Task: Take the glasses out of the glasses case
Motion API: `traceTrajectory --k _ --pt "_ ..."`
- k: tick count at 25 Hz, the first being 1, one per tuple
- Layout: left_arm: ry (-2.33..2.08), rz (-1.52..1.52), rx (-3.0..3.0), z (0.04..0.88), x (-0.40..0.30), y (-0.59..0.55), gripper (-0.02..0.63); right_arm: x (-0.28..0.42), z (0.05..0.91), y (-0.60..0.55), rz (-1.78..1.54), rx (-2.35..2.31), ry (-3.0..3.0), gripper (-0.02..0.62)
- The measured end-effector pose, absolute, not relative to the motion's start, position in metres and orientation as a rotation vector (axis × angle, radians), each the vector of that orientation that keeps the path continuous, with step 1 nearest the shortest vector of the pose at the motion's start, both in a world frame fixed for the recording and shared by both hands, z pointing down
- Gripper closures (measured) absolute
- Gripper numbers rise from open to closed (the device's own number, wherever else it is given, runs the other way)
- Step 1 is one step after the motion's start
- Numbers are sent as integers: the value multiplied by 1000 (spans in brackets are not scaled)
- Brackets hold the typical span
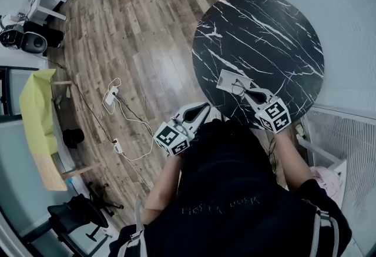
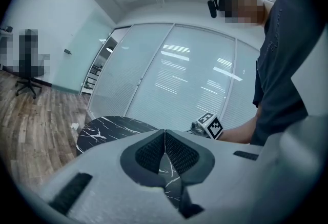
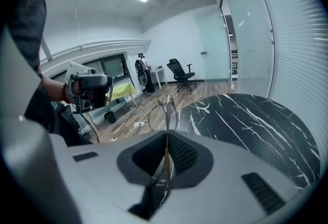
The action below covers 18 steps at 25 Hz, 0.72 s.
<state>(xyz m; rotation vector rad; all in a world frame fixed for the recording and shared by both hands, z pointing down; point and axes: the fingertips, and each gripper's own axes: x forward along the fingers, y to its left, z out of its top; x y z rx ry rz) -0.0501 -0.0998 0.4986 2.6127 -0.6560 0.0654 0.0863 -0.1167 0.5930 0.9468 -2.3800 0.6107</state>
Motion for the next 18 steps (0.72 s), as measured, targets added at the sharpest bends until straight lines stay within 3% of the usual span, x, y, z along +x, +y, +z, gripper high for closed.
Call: traceTrajectory --k 18 --pt "-673 -2 2576 496 -53 -107 586 105 522 -105 567 1119 -2590 561"
